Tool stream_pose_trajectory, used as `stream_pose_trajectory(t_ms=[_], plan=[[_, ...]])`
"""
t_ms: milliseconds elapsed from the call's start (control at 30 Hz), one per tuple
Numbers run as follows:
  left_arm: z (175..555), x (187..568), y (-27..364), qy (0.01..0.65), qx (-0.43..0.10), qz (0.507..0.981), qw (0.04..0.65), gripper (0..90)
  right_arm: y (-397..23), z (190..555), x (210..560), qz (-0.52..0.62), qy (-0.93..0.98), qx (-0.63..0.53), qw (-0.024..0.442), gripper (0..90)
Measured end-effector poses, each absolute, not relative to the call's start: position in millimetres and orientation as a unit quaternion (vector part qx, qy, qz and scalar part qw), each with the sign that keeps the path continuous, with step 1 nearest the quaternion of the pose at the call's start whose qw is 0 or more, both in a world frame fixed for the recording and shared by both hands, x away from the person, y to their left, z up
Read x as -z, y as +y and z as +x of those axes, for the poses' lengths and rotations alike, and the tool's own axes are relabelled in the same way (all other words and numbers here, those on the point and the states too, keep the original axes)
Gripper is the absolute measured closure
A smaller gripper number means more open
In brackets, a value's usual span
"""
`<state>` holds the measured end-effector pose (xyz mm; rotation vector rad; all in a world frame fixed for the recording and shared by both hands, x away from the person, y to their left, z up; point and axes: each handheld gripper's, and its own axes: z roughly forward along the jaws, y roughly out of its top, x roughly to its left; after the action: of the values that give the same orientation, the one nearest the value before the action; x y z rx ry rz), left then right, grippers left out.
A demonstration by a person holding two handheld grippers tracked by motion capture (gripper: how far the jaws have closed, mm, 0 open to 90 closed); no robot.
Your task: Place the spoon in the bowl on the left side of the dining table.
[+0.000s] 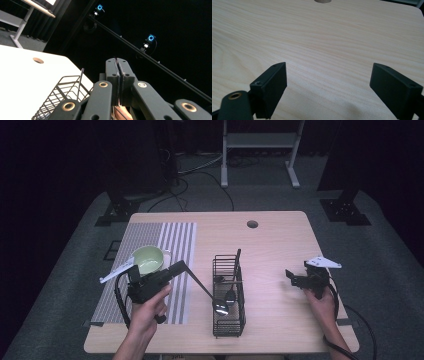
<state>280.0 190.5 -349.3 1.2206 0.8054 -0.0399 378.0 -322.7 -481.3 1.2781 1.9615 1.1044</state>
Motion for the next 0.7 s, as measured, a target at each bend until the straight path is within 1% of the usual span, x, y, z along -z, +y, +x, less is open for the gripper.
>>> stream_pose_trajectory(t_ms=[700], plan=[[280,351,211,0.387,0.016,0.529,0.755,89.1,-322,378,481,0.474,0.731,-0.408,0.274,13.1]])
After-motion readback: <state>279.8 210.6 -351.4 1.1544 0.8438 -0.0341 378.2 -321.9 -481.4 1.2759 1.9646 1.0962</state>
